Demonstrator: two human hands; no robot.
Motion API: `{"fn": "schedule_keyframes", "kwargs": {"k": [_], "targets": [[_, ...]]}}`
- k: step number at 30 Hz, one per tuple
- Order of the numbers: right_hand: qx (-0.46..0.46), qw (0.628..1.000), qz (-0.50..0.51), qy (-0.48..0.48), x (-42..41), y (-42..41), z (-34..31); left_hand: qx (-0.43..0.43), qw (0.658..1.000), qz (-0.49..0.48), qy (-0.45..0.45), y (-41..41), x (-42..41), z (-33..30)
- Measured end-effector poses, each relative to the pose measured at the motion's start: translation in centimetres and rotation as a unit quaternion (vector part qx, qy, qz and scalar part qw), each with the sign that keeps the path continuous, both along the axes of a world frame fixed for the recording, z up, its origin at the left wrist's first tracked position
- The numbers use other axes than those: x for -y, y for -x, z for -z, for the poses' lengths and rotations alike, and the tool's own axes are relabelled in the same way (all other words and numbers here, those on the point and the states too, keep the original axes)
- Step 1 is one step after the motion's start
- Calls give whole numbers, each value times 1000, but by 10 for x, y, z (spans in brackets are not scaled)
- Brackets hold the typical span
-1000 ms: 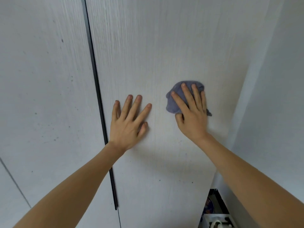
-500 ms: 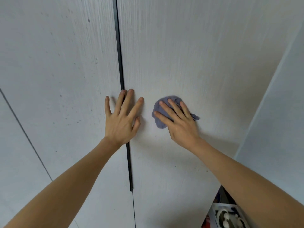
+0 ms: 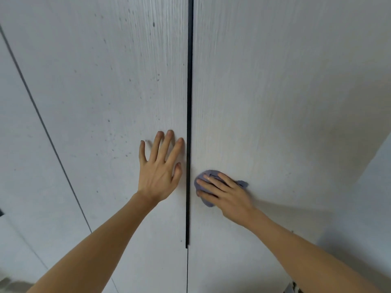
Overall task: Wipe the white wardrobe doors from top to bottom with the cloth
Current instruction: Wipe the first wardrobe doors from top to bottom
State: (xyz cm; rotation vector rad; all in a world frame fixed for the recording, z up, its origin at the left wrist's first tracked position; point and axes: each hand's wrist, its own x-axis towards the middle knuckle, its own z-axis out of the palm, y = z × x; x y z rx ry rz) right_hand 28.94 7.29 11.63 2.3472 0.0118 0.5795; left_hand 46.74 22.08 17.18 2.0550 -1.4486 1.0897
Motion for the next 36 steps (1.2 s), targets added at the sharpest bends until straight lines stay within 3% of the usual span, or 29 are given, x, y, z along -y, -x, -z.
{"fn": "schedule_keyframes", "kwargs": {"k": [3, 7, 9, 12, 15, 19, 21, 24, 27, 29, 32, 36], "targets": [[127, 992, -9, -26, -6, -14, -64, 6, 1000, 1, 4, -7, 1, -8], [346, 930, 15, -120, -18, -38, -140, 10, 1000, 4, 12, -10, 2, -8], [385, 912, 15, -138, -23, -45, -144, 4, 1000, 7, 17, -9, 3, -5], [312, 945, 10, -93, -22, -46, -98, 2, 1000, 15, 19, -10, 3, -4], [163, 986, 9, -33, -18, -32, -26, 10, 1000, 21, 17, -12, 2, -6], [-16, 999, 28, 26, -16, -8, 24, 8, 1000, 22, 16, -15, 1, -5], [2, 999, 30, 10, -16, -9, 14, 7, 999, 27, 18, -17, 2, -5], [149, 988, 13, -34, -15, -22, -29, 9, 999, 26, 32, -18, 3, -4], [307, 944, 45, -110, -21, -31, -66, -18, 999, 27, 37, -12, 0, 16], [363, 921, 48, -137, -24, -34, -66, -30, 999, 26, 30, -7, -1, 32], [303, 946, 41, -105, -22, -36, -24, -45, 999, 23, 20, -2, -1, 50], [112, 993, 14, -15, -16, -27, 52, -73, 997, 5, 13, 1, -3, 69]]}}
